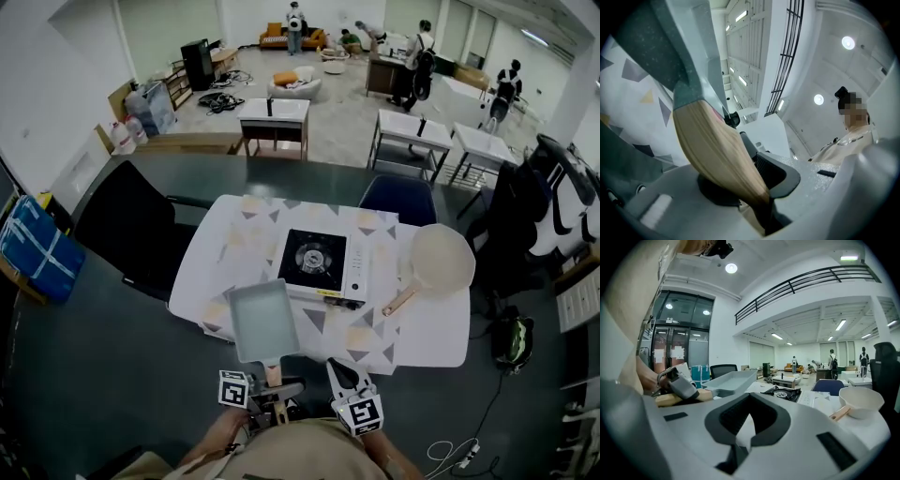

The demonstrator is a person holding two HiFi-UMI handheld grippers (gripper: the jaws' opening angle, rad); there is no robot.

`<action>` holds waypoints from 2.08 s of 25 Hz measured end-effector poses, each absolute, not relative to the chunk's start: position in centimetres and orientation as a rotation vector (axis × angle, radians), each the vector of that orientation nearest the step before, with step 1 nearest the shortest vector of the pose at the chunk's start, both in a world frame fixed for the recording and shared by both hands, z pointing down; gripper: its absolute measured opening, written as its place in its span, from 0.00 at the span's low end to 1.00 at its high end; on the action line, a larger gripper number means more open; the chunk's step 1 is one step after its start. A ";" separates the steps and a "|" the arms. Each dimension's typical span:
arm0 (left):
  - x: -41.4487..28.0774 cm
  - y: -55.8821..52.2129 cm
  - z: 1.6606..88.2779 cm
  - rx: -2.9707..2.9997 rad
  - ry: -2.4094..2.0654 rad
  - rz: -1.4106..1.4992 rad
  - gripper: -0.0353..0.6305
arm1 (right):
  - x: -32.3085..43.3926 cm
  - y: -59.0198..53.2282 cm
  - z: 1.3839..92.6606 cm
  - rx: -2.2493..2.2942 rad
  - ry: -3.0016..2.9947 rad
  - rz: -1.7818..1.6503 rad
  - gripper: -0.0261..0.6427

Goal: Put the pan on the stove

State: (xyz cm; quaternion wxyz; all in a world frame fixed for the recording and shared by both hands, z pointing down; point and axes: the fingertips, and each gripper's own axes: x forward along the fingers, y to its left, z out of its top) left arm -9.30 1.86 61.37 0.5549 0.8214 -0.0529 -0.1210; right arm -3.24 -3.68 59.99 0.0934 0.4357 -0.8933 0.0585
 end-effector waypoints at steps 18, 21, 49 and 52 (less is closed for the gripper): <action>-9.0 -9.2 60.3 1.986 -0.189 -0.207 0.22 | -3.1 -16.9 60.7 1.214 -2.760 0.099 0.04; -8.5 -11.2 60.7 1.961 -0.216 -0.223 0.22 | -1.4 -19.3 61.2 1.278 -2.775 0.187 0.04; -2.9 -20.4 62.8 1.898 0.079 -0.055 0.23 | 5.6 -23.7 63.2 1.597 -2.520 0.340 0.04; -2.9 -21.2 64.1 1.862 0.113 -0.045 0.23 | 5.8 -23.5 63.7 1.625 -2.481 0.355 0.04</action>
